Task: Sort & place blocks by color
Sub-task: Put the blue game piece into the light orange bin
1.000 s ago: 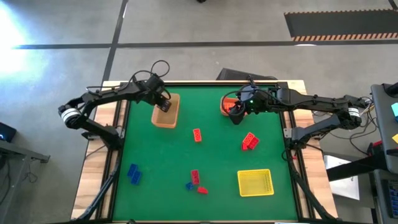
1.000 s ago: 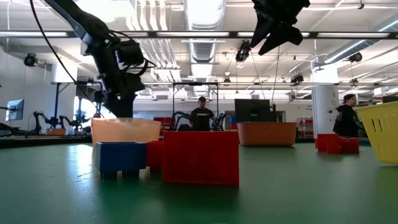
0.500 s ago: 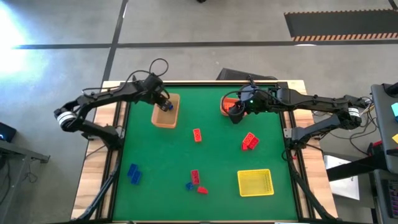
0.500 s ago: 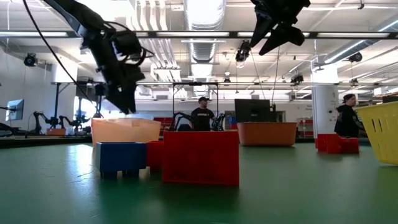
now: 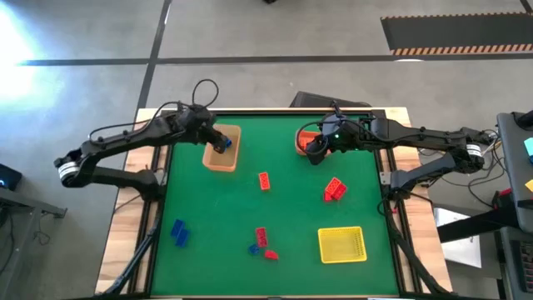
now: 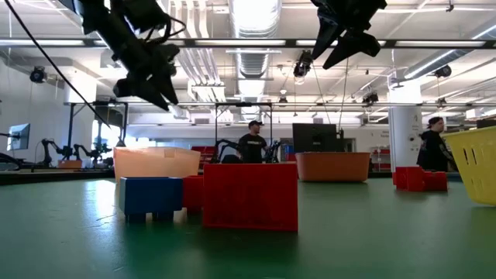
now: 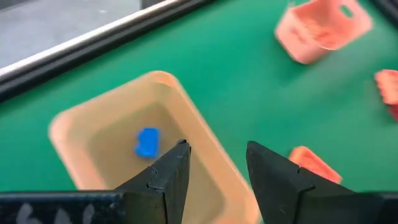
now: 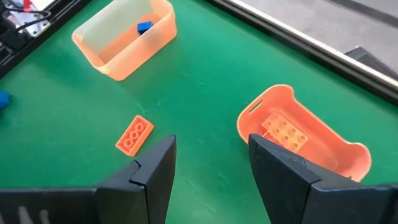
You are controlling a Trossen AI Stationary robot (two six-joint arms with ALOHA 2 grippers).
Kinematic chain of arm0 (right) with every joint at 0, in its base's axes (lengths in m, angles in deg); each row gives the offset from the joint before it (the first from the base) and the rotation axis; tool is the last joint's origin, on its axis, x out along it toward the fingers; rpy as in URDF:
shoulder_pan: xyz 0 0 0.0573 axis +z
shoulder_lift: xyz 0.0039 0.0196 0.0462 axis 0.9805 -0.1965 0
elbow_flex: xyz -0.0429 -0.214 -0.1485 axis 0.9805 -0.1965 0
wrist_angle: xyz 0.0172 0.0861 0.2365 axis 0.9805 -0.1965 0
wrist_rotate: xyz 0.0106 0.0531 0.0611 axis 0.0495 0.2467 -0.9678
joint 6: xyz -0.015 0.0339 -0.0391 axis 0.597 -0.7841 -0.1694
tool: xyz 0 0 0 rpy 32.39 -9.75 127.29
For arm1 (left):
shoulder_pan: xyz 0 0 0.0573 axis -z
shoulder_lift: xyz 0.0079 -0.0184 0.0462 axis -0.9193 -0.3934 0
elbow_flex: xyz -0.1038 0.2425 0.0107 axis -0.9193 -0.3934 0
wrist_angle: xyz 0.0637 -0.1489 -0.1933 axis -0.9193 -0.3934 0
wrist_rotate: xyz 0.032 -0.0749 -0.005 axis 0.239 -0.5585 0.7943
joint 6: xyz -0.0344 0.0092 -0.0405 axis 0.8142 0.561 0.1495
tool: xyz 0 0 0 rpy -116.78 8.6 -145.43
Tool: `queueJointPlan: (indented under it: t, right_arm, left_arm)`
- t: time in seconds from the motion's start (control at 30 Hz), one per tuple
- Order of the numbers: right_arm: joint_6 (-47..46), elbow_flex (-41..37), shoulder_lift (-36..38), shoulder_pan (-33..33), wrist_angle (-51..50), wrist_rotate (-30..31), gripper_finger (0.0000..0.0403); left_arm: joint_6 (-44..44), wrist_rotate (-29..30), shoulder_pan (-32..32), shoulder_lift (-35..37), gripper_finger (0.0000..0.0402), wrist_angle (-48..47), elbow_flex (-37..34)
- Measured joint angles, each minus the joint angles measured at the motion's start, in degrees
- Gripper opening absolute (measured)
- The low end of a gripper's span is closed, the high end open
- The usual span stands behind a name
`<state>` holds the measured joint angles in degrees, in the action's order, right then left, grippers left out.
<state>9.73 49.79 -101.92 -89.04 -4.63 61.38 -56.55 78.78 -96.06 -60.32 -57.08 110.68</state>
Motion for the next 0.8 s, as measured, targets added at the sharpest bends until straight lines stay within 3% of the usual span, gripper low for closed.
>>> queueJointPlan:
  t: [0.23,0.6,0.8]
  right_arm:
    - [1.2,0.0,0.0,0.0,0.6,3.1,0.0189]
    - [4.6,0.0,0.0,0.0,3.4,7.8,0.0189]
    - [5.9,0.0,0.0,0.0,3.5,11.7,0.0189]
  left_arm:
    - [5.4,-3.0,8.5,1.9,0.0141,-3.3,0.0]
    - [18.1,-12.1,23.0,1.3,0.0142,-24.4,0.0]
    - [25.8,-13.0,33.5,0.3,0.0142,-27.2,-0.8]
